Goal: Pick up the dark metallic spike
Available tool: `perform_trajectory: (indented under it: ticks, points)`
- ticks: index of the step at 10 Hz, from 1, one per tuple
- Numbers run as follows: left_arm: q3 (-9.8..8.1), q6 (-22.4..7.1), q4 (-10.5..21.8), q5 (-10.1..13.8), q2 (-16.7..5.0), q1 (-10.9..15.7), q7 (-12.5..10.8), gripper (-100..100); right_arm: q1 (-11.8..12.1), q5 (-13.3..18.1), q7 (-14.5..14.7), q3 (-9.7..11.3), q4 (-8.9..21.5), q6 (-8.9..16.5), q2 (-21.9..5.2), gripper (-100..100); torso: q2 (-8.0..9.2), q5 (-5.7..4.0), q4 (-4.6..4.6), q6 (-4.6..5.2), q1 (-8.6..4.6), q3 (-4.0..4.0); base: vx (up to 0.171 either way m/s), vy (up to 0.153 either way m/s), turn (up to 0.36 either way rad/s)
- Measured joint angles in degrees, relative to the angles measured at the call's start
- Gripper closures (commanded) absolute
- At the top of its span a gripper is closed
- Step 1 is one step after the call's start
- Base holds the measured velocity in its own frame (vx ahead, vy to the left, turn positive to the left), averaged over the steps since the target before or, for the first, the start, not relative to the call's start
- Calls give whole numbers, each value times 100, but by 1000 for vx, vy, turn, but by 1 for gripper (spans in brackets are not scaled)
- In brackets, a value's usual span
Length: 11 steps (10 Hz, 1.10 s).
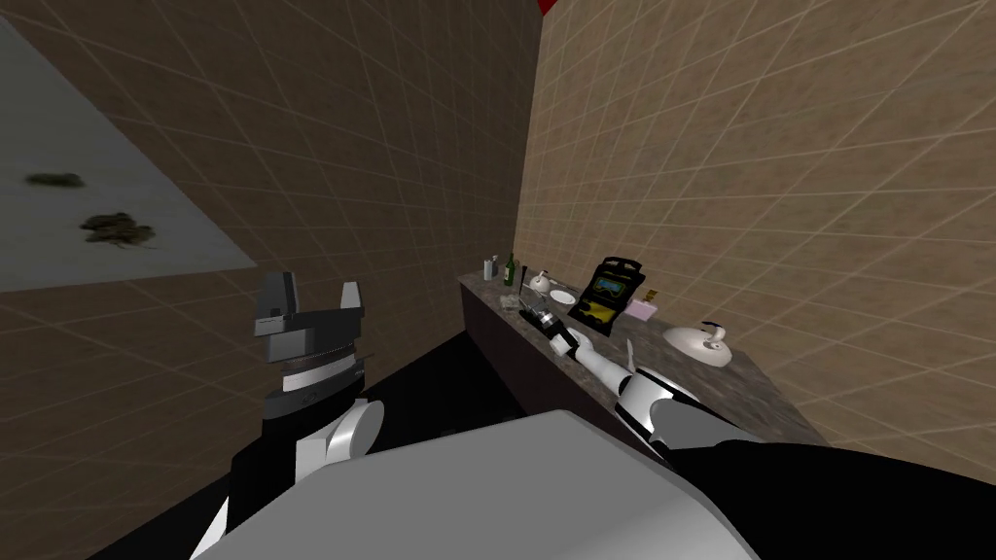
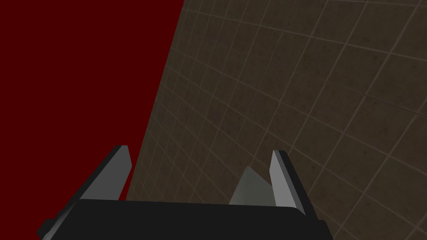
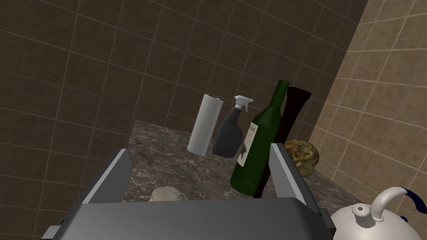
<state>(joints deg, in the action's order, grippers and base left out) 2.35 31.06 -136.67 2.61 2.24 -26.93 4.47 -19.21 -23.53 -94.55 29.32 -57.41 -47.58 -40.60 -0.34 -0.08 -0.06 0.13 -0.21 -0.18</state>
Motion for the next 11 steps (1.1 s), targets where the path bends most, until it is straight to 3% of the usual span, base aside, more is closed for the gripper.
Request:
perform_trajectory:
  ticks: [2,7,11]
  points:
    - [0,0,0,0,0,0,0,0,-119,-3,-327,77,295,-21,-80,-100,-4,-1,-1,-1,-4,-2,6,-25,58]
    - [0,0,0,0,0,0,0,0,-208,-20,-944,171,645,-10,-243,-100,-8,1,-1,-4,1,-4,14,-23,118]
    - [0,0,0,0,0,0,0,0,-428,13,-1530,297,1217,-90,-301,-100,-9,0,-2,-2,-1,-5,20,-26,120]
